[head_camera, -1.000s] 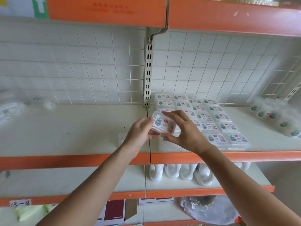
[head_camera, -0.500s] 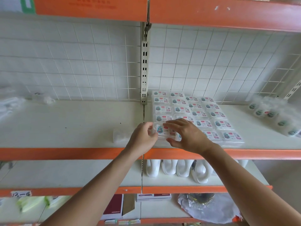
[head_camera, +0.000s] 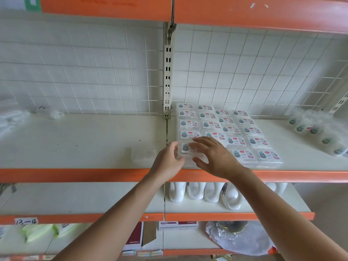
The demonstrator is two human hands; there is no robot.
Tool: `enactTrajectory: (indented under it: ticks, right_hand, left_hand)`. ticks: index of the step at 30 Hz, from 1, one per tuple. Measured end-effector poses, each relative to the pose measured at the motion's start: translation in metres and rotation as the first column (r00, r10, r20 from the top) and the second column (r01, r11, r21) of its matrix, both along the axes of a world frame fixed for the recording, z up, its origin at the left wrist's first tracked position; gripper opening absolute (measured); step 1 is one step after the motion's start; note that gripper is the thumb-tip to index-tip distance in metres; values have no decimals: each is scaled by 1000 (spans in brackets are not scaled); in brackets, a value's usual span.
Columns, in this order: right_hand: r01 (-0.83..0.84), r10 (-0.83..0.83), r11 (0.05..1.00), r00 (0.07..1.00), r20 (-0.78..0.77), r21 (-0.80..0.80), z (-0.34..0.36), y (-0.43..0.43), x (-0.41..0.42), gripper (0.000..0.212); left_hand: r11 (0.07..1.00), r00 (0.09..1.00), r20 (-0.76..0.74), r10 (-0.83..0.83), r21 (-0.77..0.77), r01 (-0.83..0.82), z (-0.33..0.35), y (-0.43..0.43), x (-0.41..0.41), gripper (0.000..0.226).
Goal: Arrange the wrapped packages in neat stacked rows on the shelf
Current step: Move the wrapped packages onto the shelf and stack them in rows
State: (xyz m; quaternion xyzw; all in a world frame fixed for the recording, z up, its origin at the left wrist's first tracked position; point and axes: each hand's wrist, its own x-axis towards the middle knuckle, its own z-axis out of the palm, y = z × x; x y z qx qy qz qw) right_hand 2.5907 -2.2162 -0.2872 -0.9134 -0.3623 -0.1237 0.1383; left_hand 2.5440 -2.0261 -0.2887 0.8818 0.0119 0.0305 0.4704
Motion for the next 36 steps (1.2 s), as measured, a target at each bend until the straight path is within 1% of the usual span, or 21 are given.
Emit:
enactTrajectory:
  ticks: [2,4,7,9,12,14,16,18,20,23,25,26,28,30,31,33,36]
  right_hand:
    - [-5,5,1000,1000,-3,-3,2,4,-2,53]
    - [-6,6,1000,1000,-13,3,5,10,-3,55]
    - [-9,9,1000,1000,-9,-11,6,24,-2,57]
    - [-19,18,999,1000,-15,-36,5,36,0,58]
    - [-48,49,997,999,16,-64,5,54,3,59]
    - [-56,58,995,998,21,-76,5,66,3,60]
    - [-59,61,994,998,19,-92,5,75,3,61]
    - [-55,56,993,998,15,-102,4,82,4,62]
    - [-54,56,993,998,16,-107,4,87,4,62]
    - [-41,42,992,999,7,-123,5,90,5,62]
    - [-35,34,992,999,-10,-120,6,90,7,60]
    - [-46,45,995,999,-13,-90,8,89,8,58]
    - [-55,57,998,997,-44,43,12,89,8,50]
    - [6,19,984,991,-133,179,23,88,6,44]
    - [35,3,974,986,-168,222,27,88,6,42]
    - [77,-16,953,978,-206,292,35,88,8,39]
    - [159,-73,922,967,-245,352,45,87,8,34]
  left_hand:
    - [1000,1000,2,-2,11,2,0,2,0,53]
    - [999,1000,12,-2,54,2,1,9,-1,59]
    - [981,997,71,2,195,-16,3,28,1,65]
    - [944,995,99,13,326,-45,4,46,2,67]
    - [861,999,40,14,507,-32,4,74,7,70]
    - [832,999,-35,11,555,10,2,88,12,71]
    - [823,995,-100,8,566,51,-2,98,17,67]
    - [834,991,-135,6,547,69,-6,104,19,65]
    - [853,992,-122,7,519,58,-8,107,21,67]
    - [890,997,-63,-33,453,58,-7,108,23,73]
    - [926,998,-7,-67,371,65,-1,106,23,73]
    - [947,997,18,-76,314,66,2,104,22,70]
    - [985,995,42,-93,151,85,8,101,21,62]
    - [994,995,19,-100,-42,101,16,98,22,53]
    - [989,995,13,-95,-112,96,20,97,22,46]
    - [985,998,15,-59,-160,61,27,92,24,32]
    - [974,999,-2,-43,-224,42,36,86,26,56]
